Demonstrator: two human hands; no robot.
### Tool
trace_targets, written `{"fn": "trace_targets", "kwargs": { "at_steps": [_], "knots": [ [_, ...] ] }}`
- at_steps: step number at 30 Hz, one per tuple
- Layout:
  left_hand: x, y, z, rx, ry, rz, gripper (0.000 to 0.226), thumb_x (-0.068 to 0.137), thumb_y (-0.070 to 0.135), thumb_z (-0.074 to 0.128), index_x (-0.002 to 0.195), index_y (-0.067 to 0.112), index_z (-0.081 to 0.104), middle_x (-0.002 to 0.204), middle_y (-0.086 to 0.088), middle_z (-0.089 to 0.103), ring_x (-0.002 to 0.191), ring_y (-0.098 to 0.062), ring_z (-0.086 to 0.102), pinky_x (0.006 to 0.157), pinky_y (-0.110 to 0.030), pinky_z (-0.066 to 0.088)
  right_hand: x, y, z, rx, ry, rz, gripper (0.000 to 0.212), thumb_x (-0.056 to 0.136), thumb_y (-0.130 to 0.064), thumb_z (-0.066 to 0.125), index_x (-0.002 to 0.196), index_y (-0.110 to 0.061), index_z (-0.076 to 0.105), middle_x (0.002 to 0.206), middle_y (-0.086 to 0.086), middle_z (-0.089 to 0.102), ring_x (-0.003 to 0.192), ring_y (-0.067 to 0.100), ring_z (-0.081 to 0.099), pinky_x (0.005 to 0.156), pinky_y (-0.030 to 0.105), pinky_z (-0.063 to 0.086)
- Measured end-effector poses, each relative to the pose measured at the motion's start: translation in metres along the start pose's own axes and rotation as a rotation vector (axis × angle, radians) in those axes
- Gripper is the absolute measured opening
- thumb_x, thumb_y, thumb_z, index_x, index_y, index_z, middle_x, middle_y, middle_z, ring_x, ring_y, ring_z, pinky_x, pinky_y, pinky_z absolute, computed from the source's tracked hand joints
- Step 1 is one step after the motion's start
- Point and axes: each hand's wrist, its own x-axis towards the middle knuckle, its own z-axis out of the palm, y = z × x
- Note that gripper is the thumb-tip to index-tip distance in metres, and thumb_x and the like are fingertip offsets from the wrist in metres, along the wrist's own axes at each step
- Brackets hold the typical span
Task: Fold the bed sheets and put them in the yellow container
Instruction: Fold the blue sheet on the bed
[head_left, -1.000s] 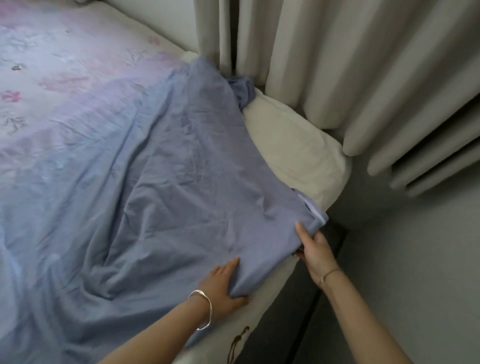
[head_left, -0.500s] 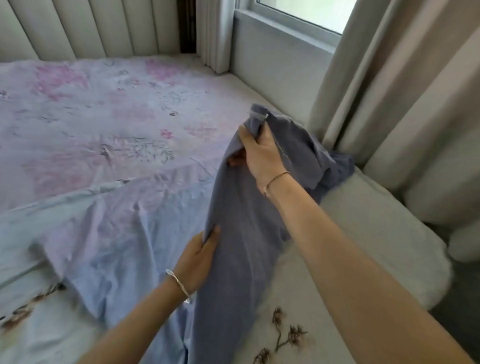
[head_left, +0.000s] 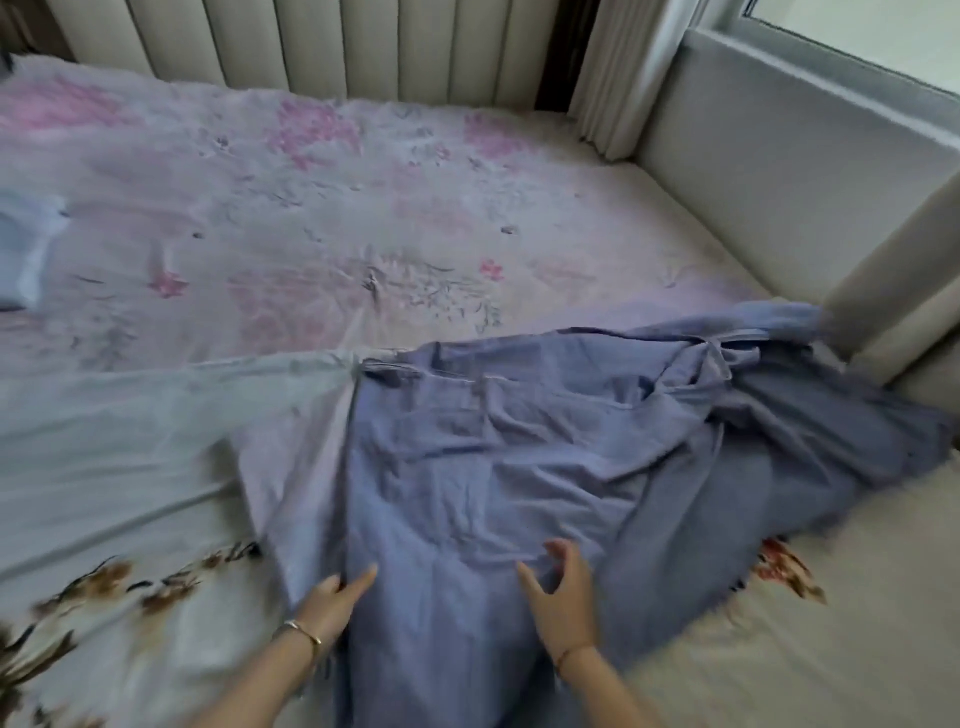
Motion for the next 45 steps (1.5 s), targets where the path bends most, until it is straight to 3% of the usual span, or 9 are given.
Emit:
{"fn": "trace_targets", "kwargs": {
  "at_steps": [4, 8, 15, 23, 28, 32, 36, 41, 45],
  "knots": [
    [-0.018, -0.002, 0.017, -0.033, 0.195, 0.112, 0.021, 0.084, 0.025, 0.069, 0.089, 0.006, 0.065, 0.083, -0.008, 0.065, 0.085, -0.022, 0.060, 0.076, -0.028, 0.044, -0.016, 0.036, -0.007, -0.108, 0.381, 0.258, 0.072, 0.044, -0.014, 0.095, 0.101, 0.010, 0.059, 0.104, 0.035, 0.057, 0.102, 0.049, 0.054, 0.088, 0.055, 0.044],
    [-0.010, -0.010, 0.022, -0.040, 0.257, 0.206, 0.018, 0.086, 0.025, 0.066, 0.081, 0.007, 0.066, 0.086, -0.014, 0.070, 0.086, -0.028, 0.065, 0.078, -0.039, 0.051, -0.017, 0.044, -0.013, 0.150, 0.522, 0.510, 0.106, 0.049, -0.071, 0.073, 0.110, 0.014, 0.053, 0.116, 0.038, 0.051, 0.104, 0.048, 0.051, 0.081, 0.049, 0.041],
    [-0.027, -0.006, 0.015, -0.104, 0.338, 0.335, 0.012, 0.093, 0.016, 0.057, 0.086, 0.007, 0.055, 0.097, -0.019, 0.063, 0.089, -0.028, 0.057, 0.074, -0.033, 0.038, -0.028, 0.032, -0.029, 0.320, 0.268, 0.578, 0.053, 0.088, -0.026, 0.064, 0.111, 0.020, 0.055, 0.121, 0.034, 0.056, 0.111, 0.042, 0.055, 0.084, 0.039, 0.041],
    [-0.092, -0.049, -0.023, -0.170, 0.273, 0.275, 0.011, 0.092, 0.023, 0.058, 0.089, 0.013, 0.060, 0.092, -0.006, 0.064, 0.089, -0.024, 0.058, 0.082, -0.038, 0.046, -0.118, 0.030, -0.054, 0.284, 0.306, 0.558, 0.053, 0.089, -0.031, 0.062, 0.101, 0.021, 0.059, 0.114, 0.038, 0.058, 0.106, 0.043, 0.056, 0.079, 0.036, 0.038],
    [-0.091, -0.079, -0.036, -0.110, 0.271, 0.109, 0.021, 0.094, 0.024, 0.055, 0.079, 0.010, 0.061, 0.086, -0.017, 0.065, 0.077, -0.027, 0.055, 0.076, -0.040, 0.045, -0.128, 0.051, -0.038, 0.200, 0.299, 0.662, 0.066, 0.080, -0.020, 0.074, 0.128, 0.010, 0.040, 0.133, 0.030, 0.047, 0.118, 0.043, 0.049, 0.097, 0.044, 0.040],
    [-0.077, -0.087, -0.035, -0.300, 0.214, -0.092, 0.045, 0.101, 0.036, 0.033, 0.110, 0.003, 0.061, 0.117, -0.012, 0.062, 0.106, -0.030, 0.057, 0.095, -0.039, 0.046, -0.140, 0.030, -0.022, -0.108, 0.402, 0.094, 0.078, 0.071, -0.052, 0.066, 0.124, 0.002, 0.048, 0.125, 0.026, 0.049, 0.117, 0.041, 0.046, 0.098, 0.047, 0.038],
    [-0.085, -0.078, -0.023, -0.542, -0.008, -0.175, 0.033, 0.099, 0.030, 0.041, 0.103, 0.007, 0.065, 0.109, -0.009, 0.067, 0.088, -0.021, 0.064, 0.074, -0.029, 0.053, -0.171, 0.005, 0.012, -0.225, -0.267, -0.421, 0.071, 0.072, -0.082, 0.043, 0.110, -0.024, 0.054, 0.111, -0.009, 0.054, 0.106, 0.009, 0.051, 0.095, 0.023, 0.040],
    [-0.084, -0.061, -0.007, -0.770, -0.226, -0.145, 0.051, 0.098, 0.043, 0.032, 0.130, 0.006, 0.049, 0.133, -0.017, 0.053, 0.121, -0.031, 0.051, 0.098, -0.038, 0.042, -0.182, 0.027, 0.044, -0.794, -0.499, -0.455, 0.102, 0.055, -0.097, 0.017, 0.125, -0.028, 0.041, 0.122, -0.010, 0.042, 0.116, 0.012, 0.041, 0.100, 0.026, 0.033],
    [-0.081, -0.055, 0.006, -0.560, -0.117, -0.146, 0.053, 0.099, 0.044, 0.031, 0.134, 0.006, 0.044, 0.134, -0.014, 0.050, 0.127, -0.036, 0.046, 0.091, -0.039, 0.043, -0.168, 0.040, 0.061, -0.835, -0.619, -0.467, 0.051, 0.087, -0.061, 0.042, 0.118, -0.021, 0.050, 0.112, 0.000, 0.054, 0.102, 0.015, 0.053, 0.087, 0.028, 0.043]
  ]
}}
